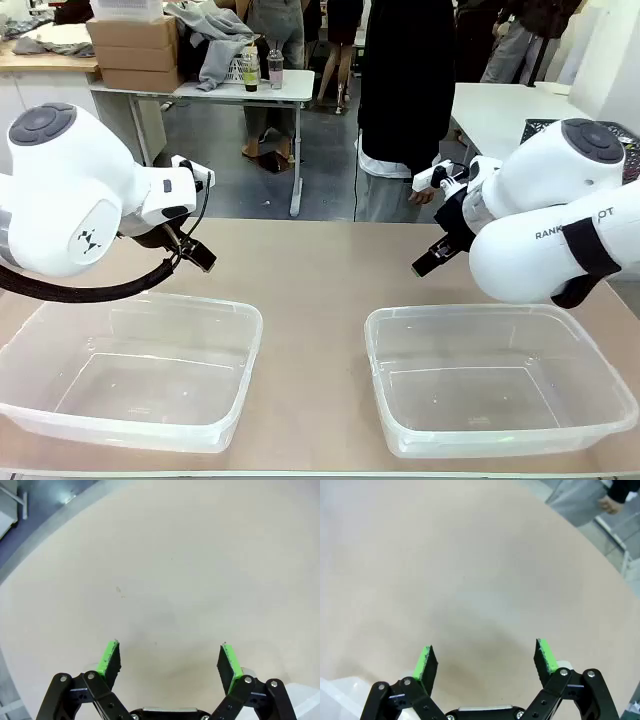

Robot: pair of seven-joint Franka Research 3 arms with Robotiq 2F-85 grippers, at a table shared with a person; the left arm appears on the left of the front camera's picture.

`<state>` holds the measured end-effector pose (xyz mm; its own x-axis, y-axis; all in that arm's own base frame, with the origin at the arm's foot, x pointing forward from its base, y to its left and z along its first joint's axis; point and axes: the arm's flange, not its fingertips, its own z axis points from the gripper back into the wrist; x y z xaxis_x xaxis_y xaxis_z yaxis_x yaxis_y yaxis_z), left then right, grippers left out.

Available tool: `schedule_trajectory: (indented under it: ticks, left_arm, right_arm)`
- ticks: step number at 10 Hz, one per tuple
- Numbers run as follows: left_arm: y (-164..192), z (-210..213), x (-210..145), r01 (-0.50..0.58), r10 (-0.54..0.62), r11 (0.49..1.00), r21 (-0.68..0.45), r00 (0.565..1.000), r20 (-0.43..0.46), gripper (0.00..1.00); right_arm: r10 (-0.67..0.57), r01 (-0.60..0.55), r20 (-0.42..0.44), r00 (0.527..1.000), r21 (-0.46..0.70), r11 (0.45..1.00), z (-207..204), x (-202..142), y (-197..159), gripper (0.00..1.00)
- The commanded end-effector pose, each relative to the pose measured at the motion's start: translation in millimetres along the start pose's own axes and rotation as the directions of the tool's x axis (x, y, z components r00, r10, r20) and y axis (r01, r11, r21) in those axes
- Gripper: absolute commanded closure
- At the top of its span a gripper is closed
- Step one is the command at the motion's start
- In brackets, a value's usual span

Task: Sort the waste into each basket.
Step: Pick up the Organizing box on the left side of the table and lift it.

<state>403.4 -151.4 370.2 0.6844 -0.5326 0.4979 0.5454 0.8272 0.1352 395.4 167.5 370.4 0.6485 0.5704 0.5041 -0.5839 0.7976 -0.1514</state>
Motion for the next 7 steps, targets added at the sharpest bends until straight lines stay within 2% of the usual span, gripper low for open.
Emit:
schedule_trajectory:
  ticks: [1, 7]
  left_arm:
    - [0.0, 0.1, 0.0, 0.000, 0.000, 1.000, 0.000, 1.000, 0.000, 0.00]
    - [0.0, 0.1, 0.0, 0.000, 0.000, 1.000, 0.000, 1.000, 0.000, 0.00]
  right_arm:
    - [0.000, 0.000, 0.000, 1.000, 0.000, 1.000, 0.0, 0.0, 0.0, 0.00]
    - [0.000, 0.000, 0.000, 1.000, 0.000, 1.000, 0.0, 0.0, 0.0, 0.00]
